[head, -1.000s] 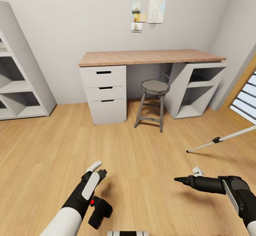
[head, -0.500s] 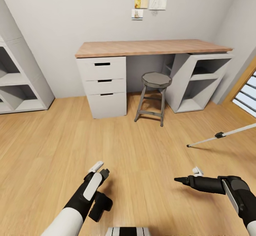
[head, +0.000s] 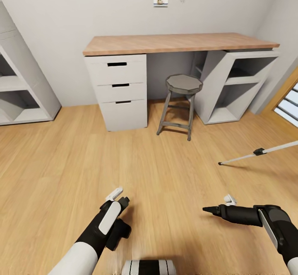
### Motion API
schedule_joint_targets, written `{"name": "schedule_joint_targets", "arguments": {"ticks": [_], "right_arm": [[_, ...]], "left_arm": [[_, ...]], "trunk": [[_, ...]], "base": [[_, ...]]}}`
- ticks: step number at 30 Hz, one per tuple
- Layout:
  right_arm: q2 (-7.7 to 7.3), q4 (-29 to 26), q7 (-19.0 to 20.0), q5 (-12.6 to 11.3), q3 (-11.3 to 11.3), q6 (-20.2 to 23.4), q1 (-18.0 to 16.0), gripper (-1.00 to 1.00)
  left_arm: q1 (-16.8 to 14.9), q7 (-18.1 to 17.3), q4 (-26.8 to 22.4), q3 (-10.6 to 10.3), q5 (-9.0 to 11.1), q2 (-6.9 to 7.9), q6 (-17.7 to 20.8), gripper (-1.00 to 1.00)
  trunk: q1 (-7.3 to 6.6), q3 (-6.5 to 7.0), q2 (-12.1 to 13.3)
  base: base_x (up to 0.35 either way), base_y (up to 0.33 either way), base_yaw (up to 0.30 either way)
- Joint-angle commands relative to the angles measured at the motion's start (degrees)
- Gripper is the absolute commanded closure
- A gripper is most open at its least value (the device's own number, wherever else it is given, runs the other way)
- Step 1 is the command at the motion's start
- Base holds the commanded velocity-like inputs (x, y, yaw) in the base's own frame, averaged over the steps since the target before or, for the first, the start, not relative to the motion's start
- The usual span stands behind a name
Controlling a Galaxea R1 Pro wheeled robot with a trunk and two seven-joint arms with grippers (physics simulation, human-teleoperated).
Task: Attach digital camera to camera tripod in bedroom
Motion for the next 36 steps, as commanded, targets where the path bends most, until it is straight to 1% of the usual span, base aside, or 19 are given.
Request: {"name": "schedule_joint_targets", "arguments": {"ticks": [1, 6, 8, 11, 36], "right_arm": [[0.00, -0.02, 0.15, -0.05, -0.08, 0.45, -0.03, -1.00], [0.00, -0.02, 0.15, -0.05, -0.16, 0.45, -0.03, -1.00], [0.00, -0.02, 0.15, -0.05, -0.18, 0.43, -0.03, -1.00], [0.00, -0.02, 0.15, -0.05, -0.17, 0.42, -0.03, -1.00], [0.00, -0.02, 0.32, -0.05, -0.03, 0.36, -0.03, -1.00]], "left_arm": [[-0.01, 0.38, -0.09, -0.06, 0.39, 0.00, 0.18, -1.00], [-0.01, 0.46, -0.08, -0.07, 2.12, 0.00, 0.18, -1.00], [-0.01, 0.51, -0.08, -0.10, 3.37, 0.00, 0.23, -1.00], [-0.01, 0.58, -0.08, -0.13, 3.93, 0.00, 0.25, -1.00], [-0.01, 0.55, -0.08, -0.20, 4.03, 0.00, 0.25, -1.00]], "trunk": [[0.01, -0.27, -0.03], [0.14, -1.38, -0.10], [0.19, -1.82, -0.13], [0.27, -2.49, -0.17], [0.91, -8.03, -0.50]], "base": [[0.000, 0.000, 0.000], [0.000, 0.000, 0.000], [0.000, 0.000, 0.000], [0.000, 0.000, 0.000], [0.000, 0.000, 0.000]]}}
